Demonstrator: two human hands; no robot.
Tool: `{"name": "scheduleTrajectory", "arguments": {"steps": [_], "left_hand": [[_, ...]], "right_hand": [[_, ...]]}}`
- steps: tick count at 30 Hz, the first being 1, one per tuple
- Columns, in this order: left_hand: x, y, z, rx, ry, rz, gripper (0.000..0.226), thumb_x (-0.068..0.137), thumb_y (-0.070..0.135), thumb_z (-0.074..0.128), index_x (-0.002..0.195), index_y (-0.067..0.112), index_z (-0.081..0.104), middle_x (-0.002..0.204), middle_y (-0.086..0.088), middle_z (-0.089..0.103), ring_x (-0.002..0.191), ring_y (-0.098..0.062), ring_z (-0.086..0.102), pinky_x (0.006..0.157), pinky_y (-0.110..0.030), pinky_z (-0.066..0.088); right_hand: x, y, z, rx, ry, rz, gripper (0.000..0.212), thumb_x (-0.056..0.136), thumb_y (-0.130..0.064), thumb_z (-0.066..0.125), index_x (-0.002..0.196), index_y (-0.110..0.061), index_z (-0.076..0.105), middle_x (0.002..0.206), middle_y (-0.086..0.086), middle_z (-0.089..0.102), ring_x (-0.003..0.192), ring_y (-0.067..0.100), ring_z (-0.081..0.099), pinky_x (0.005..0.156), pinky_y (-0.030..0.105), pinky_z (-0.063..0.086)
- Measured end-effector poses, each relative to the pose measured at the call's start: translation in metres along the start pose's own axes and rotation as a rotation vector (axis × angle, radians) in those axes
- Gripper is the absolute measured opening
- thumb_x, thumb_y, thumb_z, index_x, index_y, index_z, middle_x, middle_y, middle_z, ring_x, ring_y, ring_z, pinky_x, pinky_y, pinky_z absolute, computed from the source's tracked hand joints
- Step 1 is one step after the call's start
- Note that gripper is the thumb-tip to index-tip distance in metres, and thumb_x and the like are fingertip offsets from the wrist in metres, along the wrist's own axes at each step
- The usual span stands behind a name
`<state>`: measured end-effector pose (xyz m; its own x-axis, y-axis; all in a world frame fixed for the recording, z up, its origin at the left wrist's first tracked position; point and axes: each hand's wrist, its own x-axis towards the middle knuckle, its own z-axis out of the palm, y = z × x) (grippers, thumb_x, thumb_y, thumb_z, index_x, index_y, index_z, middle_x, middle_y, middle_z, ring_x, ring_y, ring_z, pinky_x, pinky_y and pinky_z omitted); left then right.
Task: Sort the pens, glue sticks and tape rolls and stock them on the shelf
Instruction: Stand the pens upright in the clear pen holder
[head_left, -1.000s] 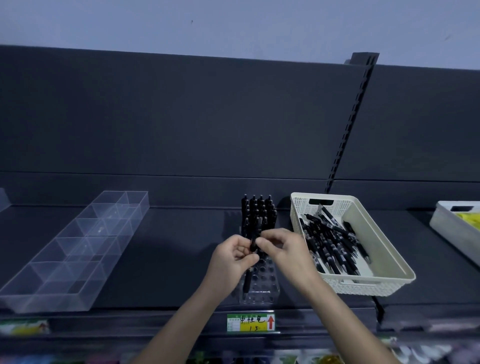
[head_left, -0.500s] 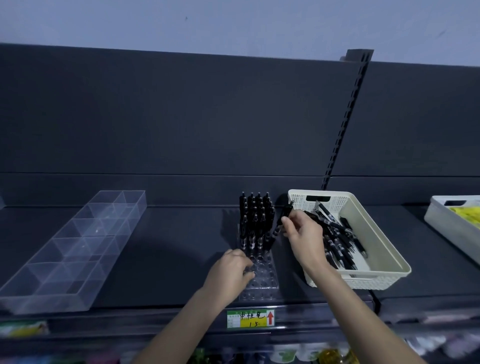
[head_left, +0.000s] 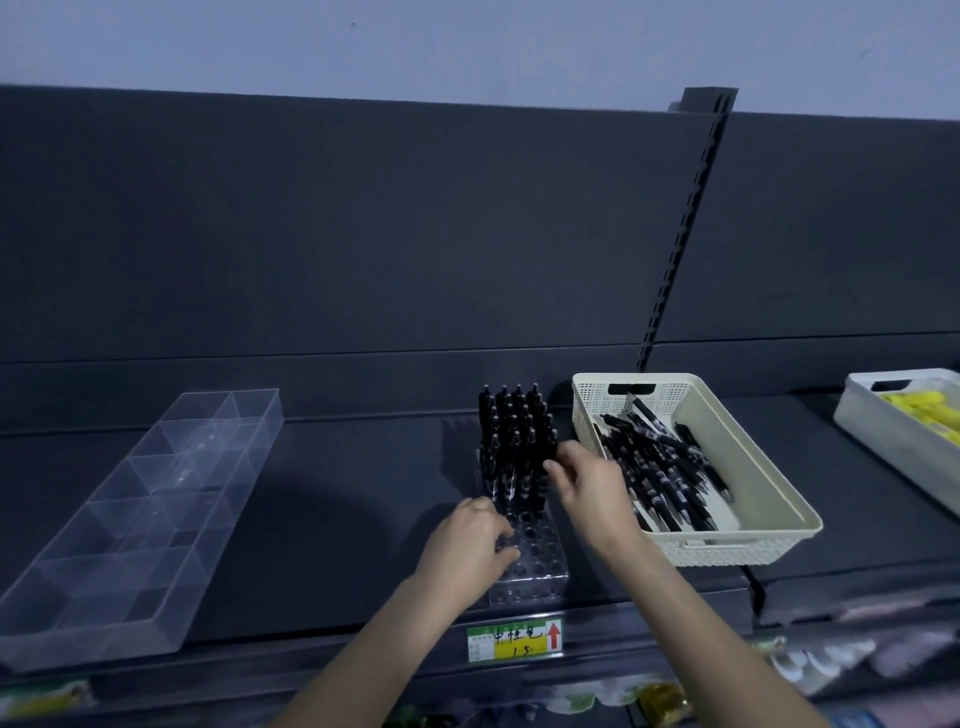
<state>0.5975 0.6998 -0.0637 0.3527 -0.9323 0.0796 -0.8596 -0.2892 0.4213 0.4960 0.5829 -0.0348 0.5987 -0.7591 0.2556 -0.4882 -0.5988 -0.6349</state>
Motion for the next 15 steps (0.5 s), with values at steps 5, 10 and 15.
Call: {"name": "scheduleTrajectory", "arguments": {"steps": [5, 10, 15], "left_hand": [[-0.003, 0.002, 0.000, 0.018, 0.014, 0.003, 0.034, 0.092, 0.031, 0.054, 0.122, 0.016, 0.061, 0.120, 0.002, 0.055, 0.115, -0.012, 0.046, 0.098, -0.025, 0.041], [-0.007, 0.012, -0.001, 0.006, 0.022, -0.053, 0.035, 0.093, 0.029, 0.051, 0.124, 0.014, 0.059, 0.122, 0.003, 0.055, 0.116, -0.011, 0.047, 0.094, -0.023, 0.042], [0.011, 0.060, 0.004, -0.130, 0.247, -0.092, 0.025, 0.093, 0.018, 0.050, 0.111, 0.013, 0.067, 0.111, 0.001, 0.063, 0.104, -0.012, 0.056, 0.090, -0.022, 0.043]], "right_hand": [[0.002, 0.002, -0.001, 0.007, -0.040, 0.009, 0.024, 0.091, -0.019, 0.057, 0.109, -0.003, 0.061, 0.097, 0.015, 0.071, 0.091, 0.028, 0.065, 0.081, 0.033, 0.049], [-0.002, 0.012, -0.026, 0.046, -0.041, 0.001, 0.032, 0.091, -0.015, 0.057, 0.122, -0.007, 0.058, 0.109, 0.011, 0.069, 0.102, 0.024, 0.064, 0.092, 0.027, 0.045], [0.000, 0.059, -0.082, 0.030, 0.004, 0.023, 0.028, 0.091, -0.010, 0.054, 0.117, -0.005, 0.062, 0.109, 0.010, 0.069, 0.103, 0.023, 0.063, 0.090, 0.024, 0.042]]}}
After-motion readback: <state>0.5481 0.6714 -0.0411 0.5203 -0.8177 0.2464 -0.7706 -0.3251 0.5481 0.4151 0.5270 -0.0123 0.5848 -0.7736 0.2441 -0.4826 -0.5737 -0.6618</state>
